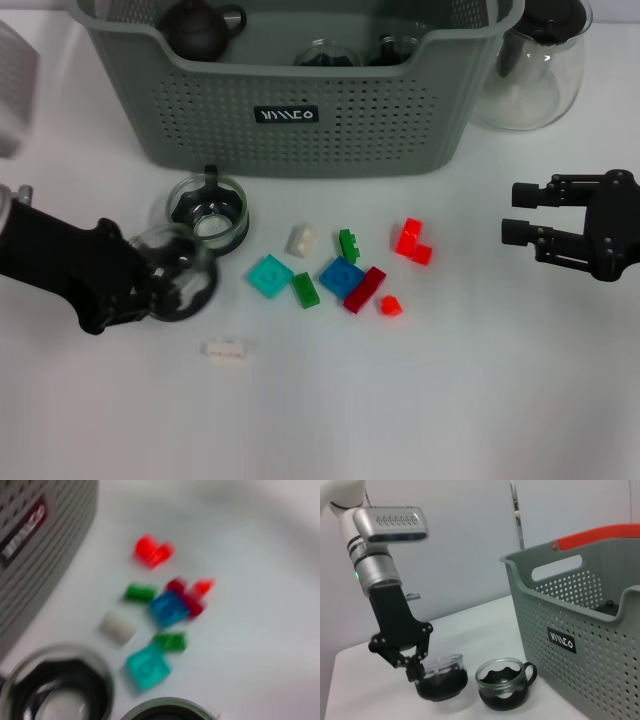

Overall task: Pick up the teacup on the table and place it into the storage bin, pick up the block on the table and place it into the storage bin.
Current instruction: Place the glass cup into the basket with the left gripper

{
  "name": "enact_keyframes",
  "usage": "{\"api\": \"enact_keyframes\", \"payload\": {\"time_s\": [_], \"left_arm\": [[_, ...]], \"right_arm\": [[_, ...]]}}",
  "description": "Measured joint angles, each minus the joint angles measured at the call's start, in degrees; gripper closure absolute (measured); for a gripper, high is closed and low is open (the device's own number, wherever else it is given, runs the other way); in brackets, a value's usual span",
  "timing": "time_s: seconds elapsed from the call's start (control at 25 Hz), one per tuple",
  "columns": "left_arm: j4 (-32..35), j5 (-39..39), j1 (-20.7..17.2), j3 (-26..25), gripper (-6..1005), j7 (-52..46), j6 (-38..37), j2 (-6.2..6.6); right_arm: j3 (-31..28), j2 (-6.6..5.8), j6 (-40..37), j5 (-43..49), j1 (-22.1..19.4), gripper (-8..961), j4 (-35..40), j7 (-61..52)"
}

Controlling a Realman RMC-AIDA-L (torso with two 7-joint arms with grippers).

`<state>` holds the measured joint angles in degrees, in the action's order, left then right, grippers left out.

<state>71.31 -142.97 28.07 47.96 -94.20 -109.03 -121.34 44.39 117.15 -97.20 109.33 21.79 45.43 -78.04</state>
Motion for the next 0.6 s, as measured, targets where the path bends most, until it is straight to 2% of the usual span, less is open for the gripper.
{"api": "enact_keyframes", "payload": {"time_s": [0.16,0.24,0.32,0.4,0.44,0.48,0.6], "left_arm": [[-15.7,7.7,4.0,-10.1,961,7.0,-5.1,4.39],[-21.8,10.2,5.7,-15.2,961,9.4,-7.0,5.64],[-26.2,14.1,6.7,-19.9,961,9.5,-8.6,5.87],[-27.9,21.6,6.8,-22.0,961,5.5,-9.1,5.35],[-27.9,21.6,6.8,-22.0,961,5.5,-9.1,5.35],[-28.4,31.9,6.9,-22.7,960,-1.8,-8.9,4.78],[-26.4,39.7,9.4,-21.9,960,-8.9,-5.7,5.03]], "right_arm": [[-0.1,0.0,0.0,0.0,0.0,465,0.0,0.0],[-0.1,0.0,0.0,0.0,0.1,465,0.0,0.0],[-0.1,0.0,0.0,0.0,0.1,465,0.0,0.0],[-0.1,0.02,0.0,0.0,0.1,465,0.0,0.0],[-0.1,0.03,0.0,-0.1,0.0,464,0.0,0.0],[-0.3,0.03,0.0,-0.2,-0.1,464,0.0,0.0],[-1.2,0.13,-0.2,-0.3,-0.2,464,0.0,0.0]]}}
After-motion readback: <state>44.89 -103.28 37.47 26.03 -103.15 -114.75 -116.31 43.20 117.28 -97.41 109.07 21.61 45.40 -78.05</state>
